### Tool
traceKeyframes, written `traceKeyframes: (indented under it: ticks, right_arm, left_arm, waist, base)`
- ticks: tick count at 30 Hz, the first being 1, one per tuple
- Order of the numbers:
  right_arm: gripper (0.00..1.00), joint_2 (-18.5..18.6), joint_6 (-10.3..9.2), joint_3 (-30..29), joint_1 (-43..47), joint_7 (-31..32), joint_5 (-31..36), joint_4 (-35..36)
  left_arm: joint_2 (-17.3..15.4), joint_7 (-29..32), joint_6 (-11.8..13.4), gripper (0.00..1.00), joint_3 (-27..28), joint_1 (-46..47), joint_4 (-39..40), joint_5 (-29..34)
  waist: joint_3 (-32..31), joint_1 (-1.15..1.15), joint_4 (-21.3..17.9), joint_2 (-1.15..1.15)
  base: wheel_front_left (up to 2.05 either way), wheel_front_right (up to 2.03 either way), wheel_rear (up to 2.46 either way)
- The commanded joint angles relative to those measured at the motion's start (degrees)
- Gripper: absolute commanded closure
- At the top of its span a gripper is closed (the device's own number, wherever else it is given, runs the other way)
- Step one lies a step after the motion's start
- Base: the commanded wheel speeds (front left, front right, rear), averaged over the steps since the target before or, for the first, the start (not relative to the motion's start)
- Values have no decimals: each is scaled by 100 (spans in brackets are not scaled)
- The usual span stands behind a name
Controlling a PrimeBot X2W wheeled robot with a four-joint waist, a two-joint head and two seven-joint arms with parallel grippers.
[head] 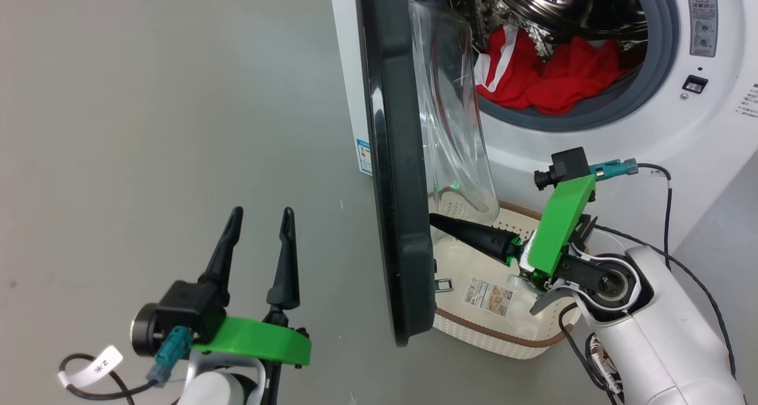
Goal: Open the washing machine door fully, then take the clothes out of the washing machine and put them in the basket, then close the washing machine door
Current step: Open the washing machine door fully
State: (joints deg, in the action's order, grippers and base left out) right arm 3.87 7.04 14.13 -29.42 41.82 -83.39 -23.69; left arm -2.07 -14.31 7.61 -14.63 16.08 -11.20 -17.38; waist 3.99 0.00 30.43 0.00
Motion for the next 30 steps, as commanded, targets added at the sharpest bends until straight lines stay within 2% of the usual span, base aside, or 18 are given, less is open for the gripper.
traceKeyframes:
  ticks: [1,30]
  right_arm:
    - [100,-99,45,179,-111,-26,-134,133]
    - [100,-99,45,866,-550,-189,-563,-87]
  left_arm:
    - [-81,-69,44,0,210,6,184,-4]
    - [-81,-69,141,0,371,-154,444,-26]
  waist:
    - [14,0,6,0]
    - [150,0,67,0]
  base:
    - [0,0,0]
    - [0,0,0]
